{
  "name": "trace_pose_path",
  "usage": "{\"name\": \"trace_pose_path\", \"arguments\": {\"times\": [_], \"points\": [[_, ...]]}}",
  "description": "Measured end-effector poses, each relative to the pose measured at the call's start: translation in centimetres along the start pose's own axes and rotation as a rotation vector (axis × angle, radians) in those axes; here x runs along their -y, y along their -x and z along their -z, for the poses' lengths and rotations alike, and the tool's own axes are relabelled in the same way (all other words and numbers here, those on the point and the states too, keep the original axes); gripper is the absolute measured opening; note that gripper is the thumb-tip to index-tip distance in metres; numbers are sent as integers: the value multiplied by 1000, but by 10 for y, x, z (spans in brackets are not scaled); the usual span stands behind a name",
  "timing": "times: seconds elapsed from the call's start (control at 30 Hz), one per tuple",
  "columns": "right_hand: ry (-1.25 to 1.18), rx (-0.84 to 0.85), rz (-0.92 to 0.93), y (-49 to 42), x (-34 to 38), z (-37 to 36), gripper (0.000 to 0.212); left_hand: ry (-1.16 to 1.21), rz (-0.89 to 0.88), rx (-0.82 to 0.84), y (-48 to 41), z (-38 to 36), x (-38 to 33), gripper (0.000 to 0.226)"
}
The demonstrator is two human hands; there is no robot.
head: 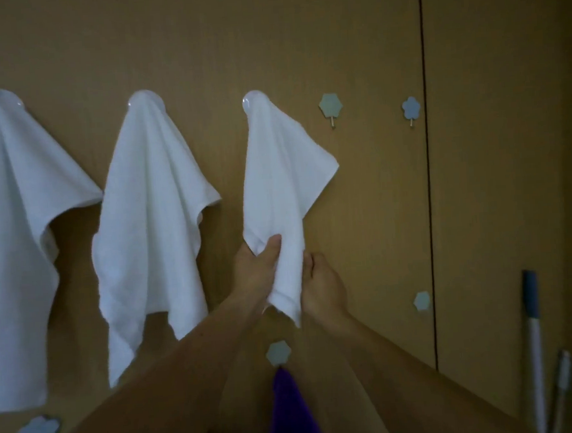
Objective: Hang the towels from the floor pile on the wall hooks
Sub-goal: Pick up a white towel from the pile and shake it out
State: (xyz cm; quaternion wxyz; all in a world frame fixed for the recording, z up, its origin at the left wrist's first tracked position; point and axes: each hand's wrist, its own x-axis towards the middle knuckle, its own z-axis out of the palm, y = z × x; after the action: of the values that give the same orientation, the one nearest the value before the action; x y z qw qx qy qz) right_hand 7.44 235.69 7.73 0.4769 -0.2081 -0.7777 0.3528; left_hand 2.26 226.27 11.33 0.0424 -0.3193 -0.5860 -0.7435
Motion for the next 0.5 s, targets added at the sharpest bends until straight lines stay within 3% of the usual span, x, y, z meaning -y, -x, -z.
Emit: {"name": "trace_pose_path", "arguments": {"times": [0.17,0.3,0.4,0.5], "points": [[69,106,-104,68,-57,18,42,-165,210,35,61,13,62,23],[130,182,-196,117,-115,51,39,-270,357,130,114,23,113,11],[203,232,-307,159,-154,86,44,-422,496,258,155,14,144,5],[285,244,-391,204,-180,124,46,-651,405,526,195,-6,166,4]]}}
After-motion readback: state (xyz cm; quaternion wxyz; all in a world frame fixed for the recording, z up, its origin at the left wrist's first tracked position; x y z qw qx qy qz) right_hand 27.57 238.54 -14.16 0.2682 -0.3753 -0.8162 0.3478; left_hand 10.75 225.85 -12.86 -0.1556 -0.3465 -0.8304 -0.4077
